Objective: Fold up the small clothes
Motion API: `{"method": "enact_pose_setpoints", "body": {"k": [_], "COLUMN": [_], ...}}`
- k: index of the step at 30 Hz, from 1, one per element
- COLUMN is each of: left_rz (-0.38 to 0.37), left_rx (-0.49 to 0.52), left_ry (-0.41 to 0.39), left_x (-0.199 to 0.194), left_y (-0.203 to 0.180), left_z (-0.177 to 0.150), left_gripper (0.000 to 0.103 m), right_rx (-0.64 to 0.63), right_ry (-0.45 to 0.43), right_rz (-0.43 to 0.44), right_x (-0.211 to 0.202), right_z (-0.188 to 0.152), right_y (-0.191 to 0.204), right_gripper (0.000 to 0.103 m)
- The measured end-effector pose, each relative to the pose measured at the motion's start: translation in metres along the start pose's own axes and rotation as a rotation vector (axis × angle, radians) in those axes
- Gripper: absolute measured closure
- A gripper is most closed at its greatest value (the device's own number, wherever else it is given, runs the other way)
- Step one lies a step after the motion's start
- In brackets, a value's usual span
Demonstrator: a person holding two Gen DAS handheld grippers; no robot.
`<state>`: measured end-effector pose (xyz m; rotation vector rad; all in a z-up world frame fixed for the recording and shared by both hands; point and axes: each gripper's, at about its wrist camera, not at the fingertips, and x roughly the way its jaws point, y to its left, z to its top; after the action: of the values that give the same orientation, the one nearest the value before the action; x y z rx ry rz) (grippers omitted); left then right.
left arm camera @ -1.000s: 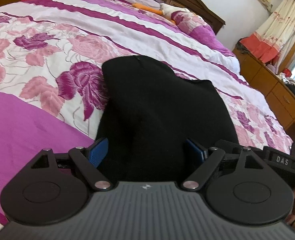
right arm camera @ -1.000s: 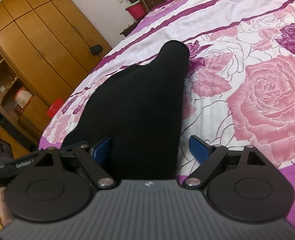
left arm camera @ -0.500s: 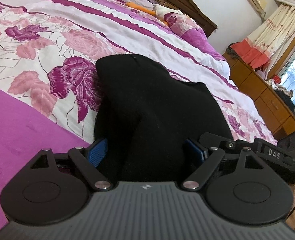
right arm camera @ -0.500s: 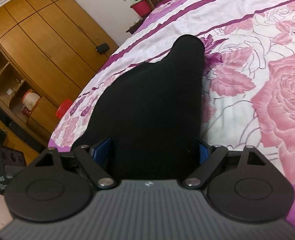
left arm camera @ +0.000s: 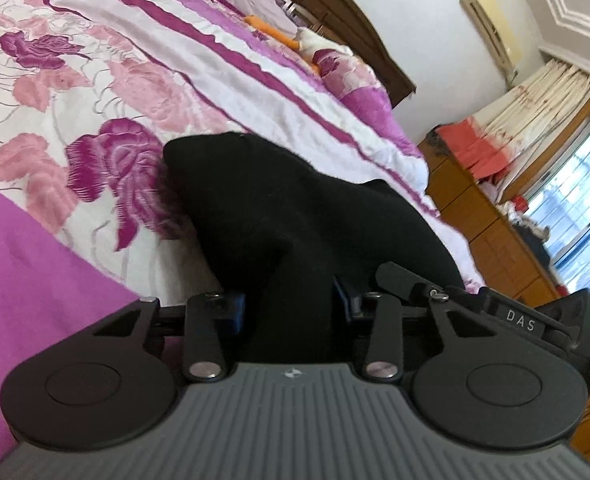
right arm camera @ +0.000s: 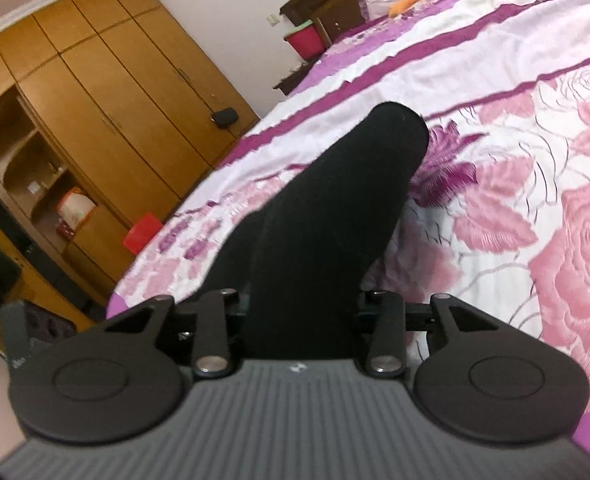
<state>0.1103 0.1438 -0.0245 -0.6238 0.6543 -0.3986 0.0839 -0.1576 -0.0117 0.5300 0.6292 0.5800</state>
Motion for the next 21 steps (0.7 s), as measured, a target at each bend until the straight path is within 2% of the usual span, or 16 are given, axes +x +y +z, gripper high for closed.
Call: {"method": "enact_pose_setpoints", "body": {"k": [6,13,17,21], "left_rz": [-0.040,-0.089,-0.081,-0.031], "left_rx": [0.039,0.103,0.139,0.154], "left_ry": [-0.022,-0.010,0.042,0.142], "left_x": [0.012,0.048,0.083,0.127], "left_y": [-0.031,-0.080,-0.099,-0.103], "left_z": [0.012,0.022,0.017,0.002], "left_gripper": [0.059,0.058,0.058,0.057], "right_rx": [-0.027,-0.070,-0.079,-0.043], "right_ry": [-0.054,-0.111,-0.104,-0.057], "right_rz": [0.024,0.005,-0.047,-0.123], "right_x": [-0.023,-0.052,-0.062,-0.055], "right_z": [0.023,0.056,0.069,0.071], "right_y": [-0.003,-0.023,-0.045,-0.077], "right_gripper": [0.062,0.062,0.062,0.062]}}
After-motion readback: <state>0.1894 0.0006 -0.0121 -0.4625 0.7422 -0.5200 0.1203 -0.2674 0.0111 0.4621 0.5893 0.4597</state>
